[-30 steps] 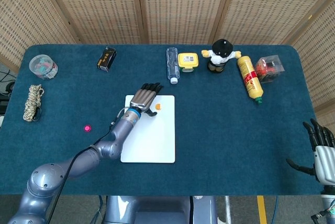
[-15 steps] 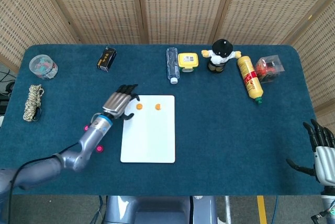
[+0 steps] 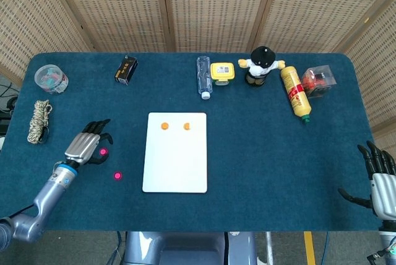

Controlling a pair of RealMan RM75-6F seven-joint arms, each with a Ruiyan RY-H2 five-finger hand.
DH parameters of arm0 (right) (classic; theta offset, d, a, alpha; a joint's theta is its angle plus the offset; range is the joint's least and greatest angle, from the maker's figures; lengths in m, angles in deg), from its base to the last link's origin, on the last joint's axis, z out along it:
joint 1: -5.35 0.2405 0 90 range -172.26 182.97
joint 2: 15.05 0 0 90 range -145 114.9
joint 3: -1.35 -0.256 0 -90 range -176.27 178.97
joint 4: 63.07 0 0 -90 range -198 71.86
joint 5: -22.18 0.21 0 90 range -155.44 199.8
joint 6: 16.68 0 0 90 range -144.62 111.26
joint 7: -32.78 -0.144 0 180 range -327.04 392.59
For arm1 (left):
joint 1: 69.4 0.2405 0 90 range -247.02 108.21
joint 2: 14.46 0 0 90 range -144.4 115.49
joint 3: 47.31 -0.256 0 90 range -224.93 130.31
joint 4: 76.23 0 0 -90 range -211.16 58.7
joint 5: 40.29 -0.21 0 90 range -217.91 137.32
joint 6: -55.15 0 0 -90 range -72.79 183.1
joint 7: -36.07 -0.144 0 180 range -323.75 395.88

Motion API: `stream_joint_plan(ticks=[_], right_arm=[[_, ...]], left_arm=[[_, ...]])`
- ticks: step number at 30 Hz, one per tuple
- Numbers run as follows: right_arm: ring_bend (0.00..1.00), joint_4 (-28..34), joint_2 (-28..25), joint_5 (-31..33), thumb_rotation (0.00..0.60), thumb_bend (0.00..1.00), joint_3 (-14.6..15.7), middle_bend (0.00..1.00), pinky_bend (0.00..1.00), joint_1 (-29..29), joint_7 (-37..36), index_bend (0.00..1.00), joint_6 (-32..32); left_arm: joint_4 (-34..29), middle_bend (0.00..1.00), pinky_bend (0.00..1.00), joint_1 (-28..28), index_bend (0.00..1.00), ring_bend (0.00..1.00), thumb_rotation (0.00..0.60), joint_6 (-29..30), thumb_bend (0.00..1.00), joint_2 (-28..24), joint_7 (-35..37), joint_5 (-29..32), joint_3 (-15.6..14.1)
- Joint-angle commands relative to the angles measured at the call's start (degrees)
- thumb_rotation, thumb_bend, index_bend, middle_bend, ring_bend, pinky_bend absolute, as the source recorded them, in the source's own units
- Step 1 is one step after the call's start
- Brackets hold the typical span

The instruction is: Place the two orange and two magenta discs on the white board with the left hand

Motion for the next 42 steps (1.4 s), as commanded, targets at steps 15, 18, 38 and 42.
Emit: stream_joint_plan(ticks=[15, 18, 38, 42], right_arm=[[0.00, 0.02, -0.04, 0.03, 0.600, 0.00, -0.01, 0.00, 0.00, -0.04, -0.20, 0.00, 0.00], [0.00, -0.03, -0.02, -0.03, 0.600, 0.00, -0.01, 0.00, 0.00, -0.05, -0.24, 0.00, -0.06], [0.00, -0.05, -0.05, -0.02, 0.600, 0.00, -0.01, 0.00, 0.00, -0.05, -0.48, 0.00, 0.01], [0.00, -0.01, -0.06, 0.01, 0.600, 0.00, -0.02, 0.00, 0.00, -0.04, -0.53, 0.00, 0.05]], left_arm=[[8.54, 0.00, 0.00, 2.31, 0.41, 0.00, 0.600, -0.46, 0.35, 4.11, 2.49, -2.45, -0.04], [10.26, 0.00, 0.00, 2.30, 0.41, 0.00, 0.600, -1.31, 0.35, 5.22, 2.47, -2.05, 0.36], [13.46, 0.00, 0.00, 2.83, 0.41, 0.00, 0.600, -3.29, 0.35, 7.48, 2.96, -2.40, 1.37], [13.53, 0.00, 0.00, 2.79, 0.43, 0.00, 0.600, -3.65, 0.35, 7.69, 3.06, -2.61, 1.49]])
